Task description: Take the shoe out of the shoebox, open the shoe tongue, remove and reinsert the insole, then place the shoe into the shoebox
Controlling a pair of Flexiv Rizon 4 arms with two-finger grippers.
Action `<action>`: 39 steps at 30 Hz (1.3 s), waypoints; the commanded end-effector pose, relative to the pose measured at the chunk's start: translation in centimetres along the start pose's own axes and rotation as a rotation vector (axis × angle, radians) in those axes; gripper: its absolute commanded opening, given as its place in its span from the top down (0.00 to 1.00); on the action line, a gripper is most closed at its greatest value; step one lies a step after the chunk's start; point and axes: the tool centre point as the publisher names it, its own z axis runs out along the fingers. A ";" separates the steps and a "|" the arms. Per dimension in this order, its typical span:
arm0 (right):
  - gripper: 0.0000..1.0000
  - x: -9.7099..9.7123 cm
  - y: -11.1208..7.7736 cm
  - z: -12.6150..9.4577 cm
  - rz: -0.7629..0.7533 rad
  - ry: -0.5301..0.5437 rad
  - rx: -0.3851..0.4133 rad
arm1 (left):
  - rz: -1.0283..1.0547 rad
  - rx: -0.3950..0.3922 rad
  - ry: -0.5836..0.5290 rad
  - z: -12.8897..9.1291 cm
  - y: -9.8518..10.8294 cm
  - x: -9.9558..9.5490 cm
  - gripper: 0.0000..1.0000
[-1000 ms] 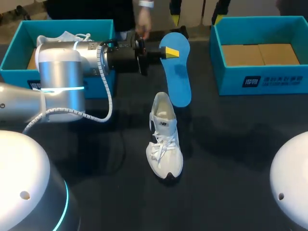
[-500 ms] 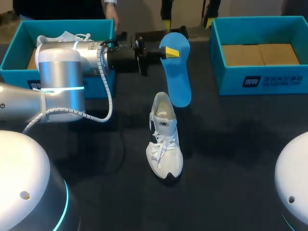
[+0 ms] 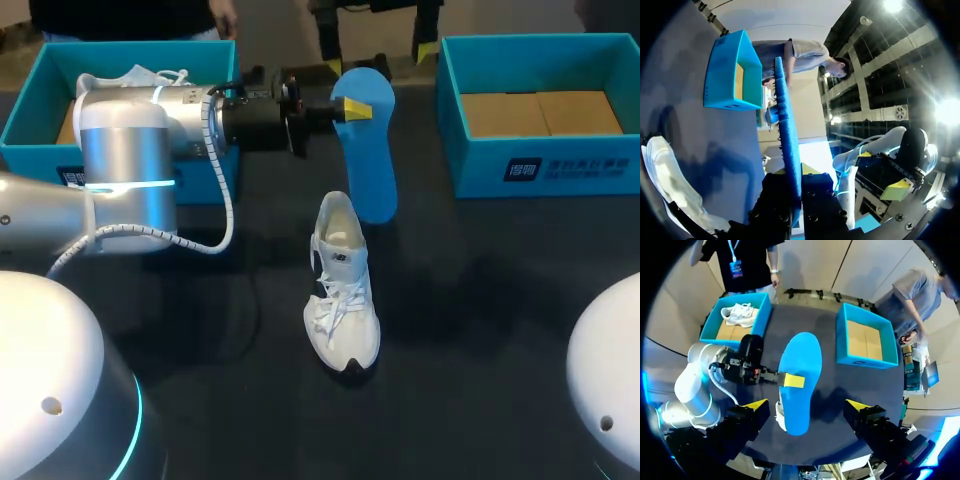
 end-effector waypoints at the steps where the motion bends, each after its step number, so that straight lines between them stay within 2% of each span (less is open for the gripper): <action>1: 0.00 0.2 -0.1 -0.3 0.003 -0.007 -0.002 | 0.000 0.001 0.000 0.0 0.0 0.0 1.00; 24: 0.00 0.2 -0.1 -0.3 0.003 -0.007 -0.002 | 0.000 0.001 0.000 0.0 0.0 0.0 1.00; 28: 0.00 -0.9 -0.4 0.0 -0.001 0.089 -0.009 | 0.000 0.001 0.000 0.0 0.0 0.0 1.00; 34: 0.00 -2.5 -0.3 -0.2 -0.005 0.154 -0.008 | 0.000 0.001 0.000 0.0 0.0 0.0 1.00; 39: 0.00 -3.7 -0.1 0.2 -0.006 0.300 -0.058 | 0.000 0.001 0.000 0.0 0.0 0.0 1.00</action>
